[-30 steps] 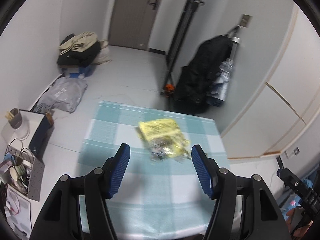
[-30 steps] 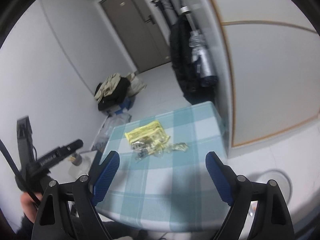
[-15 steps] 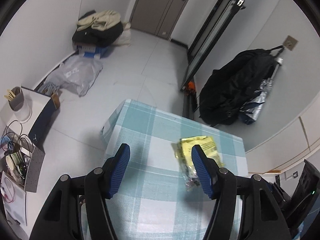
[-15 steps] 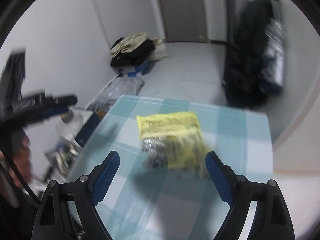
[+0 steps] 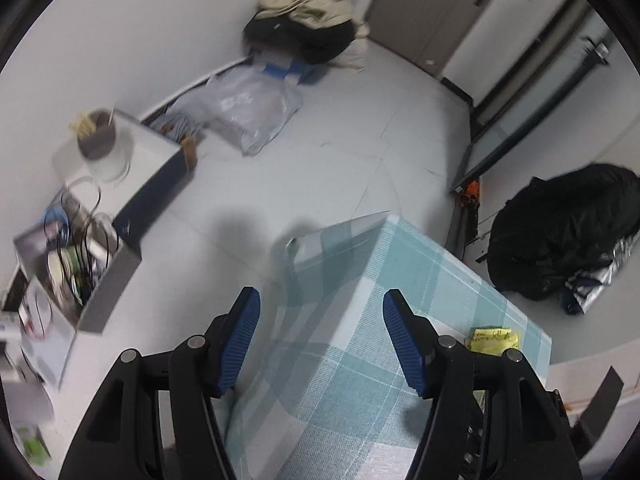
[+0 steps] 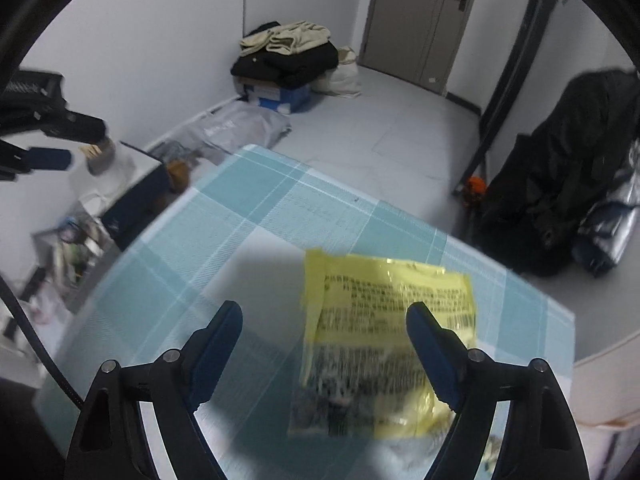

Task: Collect trash

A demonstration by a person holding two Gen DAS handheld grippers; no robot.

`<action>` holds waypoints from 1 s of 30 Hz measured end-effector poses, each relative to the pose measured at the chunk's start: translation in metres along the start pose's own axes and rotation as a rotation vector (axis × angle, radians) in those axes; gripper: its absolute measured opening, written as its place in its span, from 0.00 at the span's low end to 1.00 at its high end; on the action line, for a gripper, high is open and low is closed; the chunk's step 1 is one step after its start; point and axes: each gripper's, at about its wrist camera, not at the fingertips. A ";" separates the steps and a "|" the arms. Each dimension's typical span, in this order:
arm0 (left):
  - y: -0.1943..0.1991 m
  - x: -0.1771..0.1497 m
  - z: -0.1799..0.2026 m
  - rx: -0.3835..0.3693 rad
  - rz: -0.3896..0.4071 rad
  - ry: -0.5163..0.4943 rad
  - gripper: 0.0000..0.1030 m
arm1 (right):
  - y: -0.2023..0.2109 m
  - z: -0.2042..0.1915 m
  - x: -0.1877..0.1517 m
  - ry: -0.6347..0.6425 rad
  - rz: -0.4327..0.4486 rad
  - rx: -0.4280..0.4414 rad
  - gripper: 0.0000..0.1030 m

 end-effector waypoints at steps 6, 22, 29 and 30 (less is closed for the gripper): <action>0.005 -0.001 0.008 0.045 0.021 -0.040 0.58 | -0.007 -0.005 0.000 0.079 -0.061 -0.059 0.38; 0.000 -0.002 0.037 0.021 0.028 -0.132 0.58 | 0.052 0.083 -0.003 -0.247 0.058 0.194 0.00; 0.000 -0.006 0.045 -0.003 0.020 -0.132 0.58 | 0.051 0.090 -0.007 -0.263 0.065 0.219 0.14; 0.000 -0.006 0.045 -0.003 0.021 -0.129 0.58 | 0.049 0.086 -0.006 -0.252 0.062 0.208 0.24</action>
Point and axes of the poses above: each gripper's, at about its wrist camera, not at the fingertips, and y roughly against the way its jaws point, z to its right, x to its top, and after that the axes turned 7 degrees about -y, right-handed
